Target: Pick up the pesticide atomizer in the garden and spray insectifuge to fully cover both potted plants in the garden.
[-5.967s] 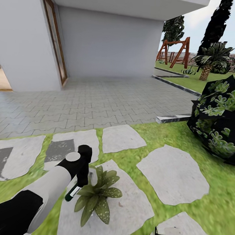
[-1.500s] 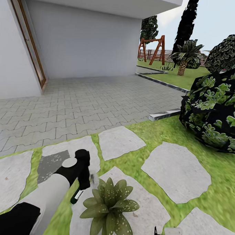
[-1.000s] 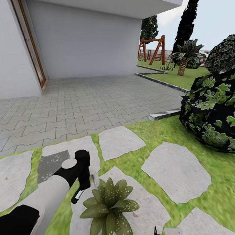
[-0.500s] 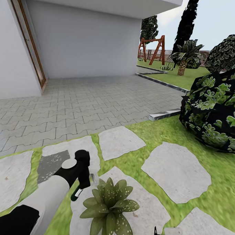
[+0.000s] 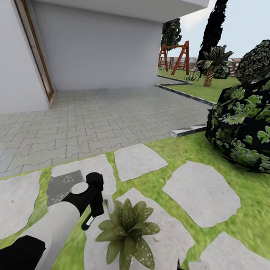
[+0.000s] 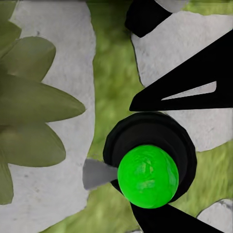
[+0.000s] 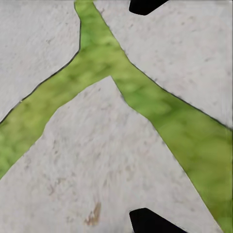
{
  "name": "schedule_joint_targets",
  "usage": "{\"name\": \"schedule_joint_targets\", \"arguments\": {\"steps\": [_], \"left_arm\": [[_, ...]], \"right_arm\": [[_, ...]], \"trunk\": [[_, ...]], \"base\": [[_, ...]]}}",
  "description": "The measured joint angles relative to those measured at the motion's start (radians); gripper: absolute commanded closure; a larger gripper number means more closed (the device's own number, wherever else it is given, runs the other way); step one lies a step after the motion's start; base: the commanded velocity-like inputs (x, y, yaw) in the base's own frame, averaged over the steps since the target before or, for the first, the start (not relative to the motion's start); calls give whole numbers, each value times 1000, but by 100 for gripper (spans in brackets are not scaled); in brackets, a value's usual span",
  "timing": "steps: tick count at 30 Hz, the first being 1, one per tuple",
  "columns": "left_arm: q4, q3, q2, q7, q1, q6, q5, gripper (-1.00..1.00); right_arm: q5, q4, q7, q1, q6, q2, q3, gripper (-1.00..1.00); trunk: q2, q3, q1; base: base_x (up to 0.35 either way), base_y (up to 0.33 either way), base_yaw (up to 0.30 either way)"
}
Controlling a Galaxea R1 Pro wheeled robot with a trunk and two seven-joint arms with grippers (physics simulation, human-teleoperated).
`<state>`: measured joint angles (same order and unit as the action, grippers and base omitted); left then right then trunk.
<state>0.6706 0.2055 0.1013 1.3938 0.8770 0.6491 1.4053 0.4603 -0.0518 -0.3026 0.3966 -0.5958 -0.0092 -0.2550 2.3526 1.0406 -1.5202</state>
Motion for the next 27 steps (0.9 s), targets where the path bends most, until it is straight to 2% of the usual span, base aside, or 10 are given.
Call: {"name": "schedule_joint_targets", "arguments": {"steps": [7, 12, 17, 22, 27], "left_arm": [[-7, 0, 0, 1, 0, 0, -1, 100], [-84, 1, 17, 5, 0, 19, -3, 100], [-127, 2, 18, 10, -23, 26, -3, 100], [-128, 0, 20, 10, -33, 27, -3, 100], [-125, 0, 19, 7, -34, 28, -3, 100]], "right_arm": [[0, 0, 0, 0, -1, 0, 0, -100], [0, 0, 0, 0, 0, 0, 0, -100], [0, 0, 0, 0, -1, 0, 0, -100], [0, 0, 0, 0, -1, 0, 0, -100], [0, 1, -1, 0, 0, 1, 0, -100]], "trunk": [[0, 0, 0], [0, 0, 1], [0, 0, 1], [0, 0, 1], [0, 0, 0]], "base": [[-197, 257, 0], [153, 194, 0], [26, 11, 0], [-13, -33, 0], [-205, -182, 0]]}}
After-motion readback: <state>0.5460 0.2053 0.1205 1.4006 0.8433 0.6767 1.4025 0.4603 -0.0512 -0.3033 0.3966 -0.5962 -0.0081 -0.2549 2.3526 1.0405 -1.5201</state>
